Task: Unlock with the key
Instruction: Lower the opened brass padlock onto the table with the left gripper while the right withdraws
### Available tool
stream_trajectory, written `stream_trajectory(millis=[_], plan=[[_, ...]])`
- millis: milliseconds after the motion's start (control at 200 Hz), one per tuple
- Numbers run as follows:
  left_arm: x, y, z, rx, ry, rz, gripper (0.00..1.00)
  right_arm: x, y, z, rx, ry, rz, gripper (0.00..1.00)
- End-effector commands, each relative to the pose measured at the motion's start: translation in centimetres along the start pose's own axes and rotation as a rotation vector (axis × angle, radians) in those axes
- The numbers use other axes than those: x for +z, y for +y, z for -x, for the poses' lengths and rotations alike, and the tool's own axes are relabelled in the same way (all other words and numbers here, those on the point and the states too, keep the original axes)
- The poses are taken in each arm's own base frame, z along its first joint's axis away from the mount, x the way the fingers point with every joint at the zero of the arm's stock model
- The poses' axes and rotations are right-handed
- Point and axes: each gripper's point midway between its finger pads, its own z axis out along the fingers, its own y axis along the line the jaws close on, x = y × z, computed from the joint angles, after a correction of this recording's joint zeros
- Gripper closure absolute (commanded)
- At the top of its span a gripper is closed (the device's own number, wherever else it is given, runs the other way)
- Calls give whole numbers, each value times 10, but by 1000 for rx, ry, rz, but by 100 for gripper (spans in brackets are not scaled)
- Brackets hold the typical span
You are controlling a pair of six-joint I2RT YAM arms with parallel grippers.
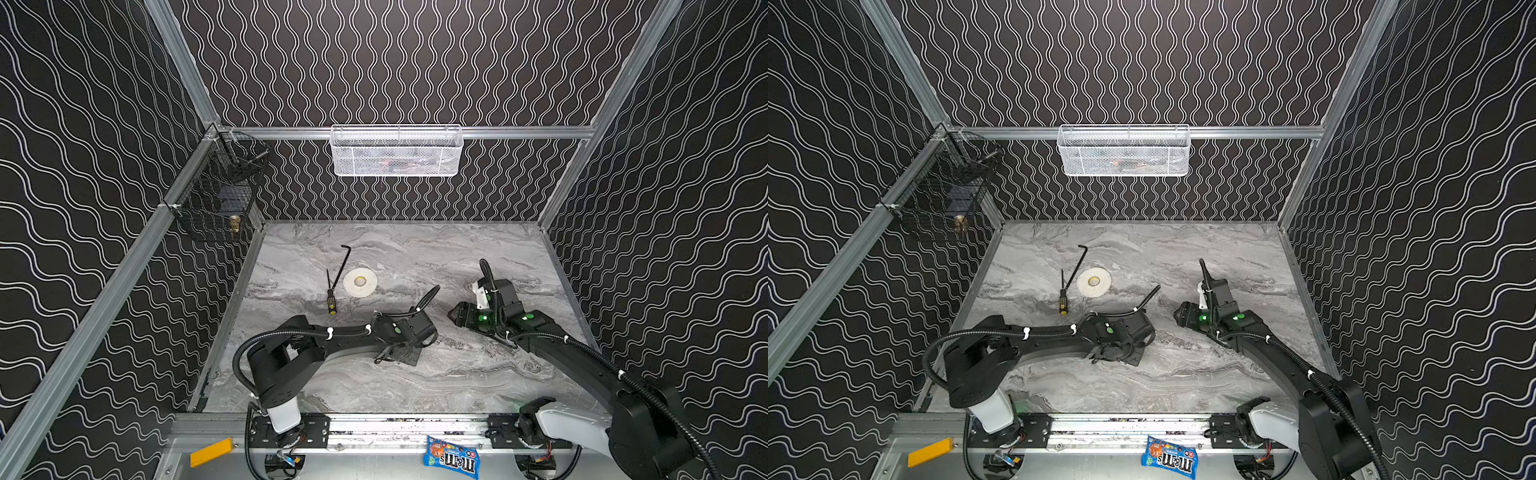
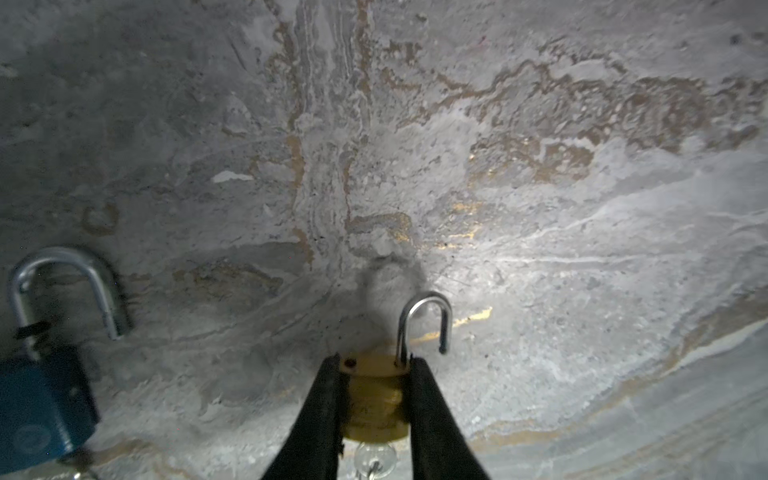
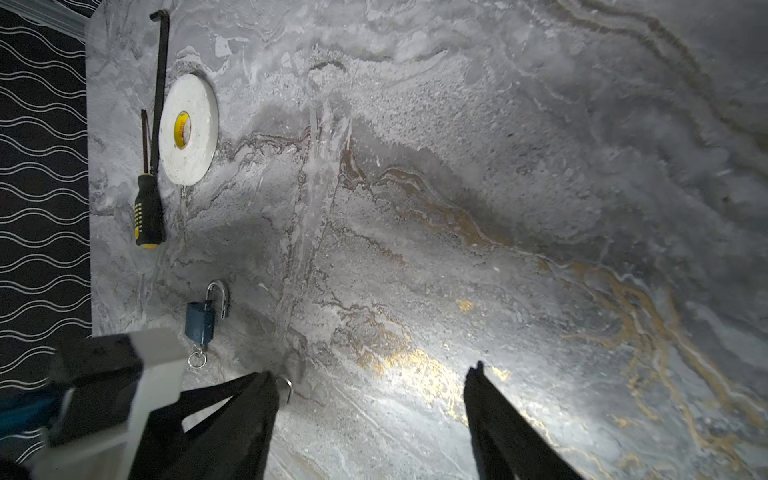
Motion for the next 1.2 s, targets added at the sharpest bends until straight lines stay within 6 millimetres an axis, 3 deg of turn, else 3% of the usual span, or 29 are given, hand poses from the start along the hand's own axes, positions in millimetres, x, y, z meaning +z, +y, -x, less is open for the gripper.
stream_trajectory(millis=[0, 465, 971, 1196], plan=[[4, 7, -2, -4, 12, 47, 100, 1, 4, 5, -2, -15, 27, 27], [18, 11, -12, -10, 39, 67, 66, 3, 4, 9, 5, -5, 35, 27], [24, 17, -17, 4, 38, 87, 57, 1, 9, 11, 12, -15, 60, 27], [27, 13, -19, 8, 47, 67, 43, 0, 10, 11, 12, -18, 64, 27]])
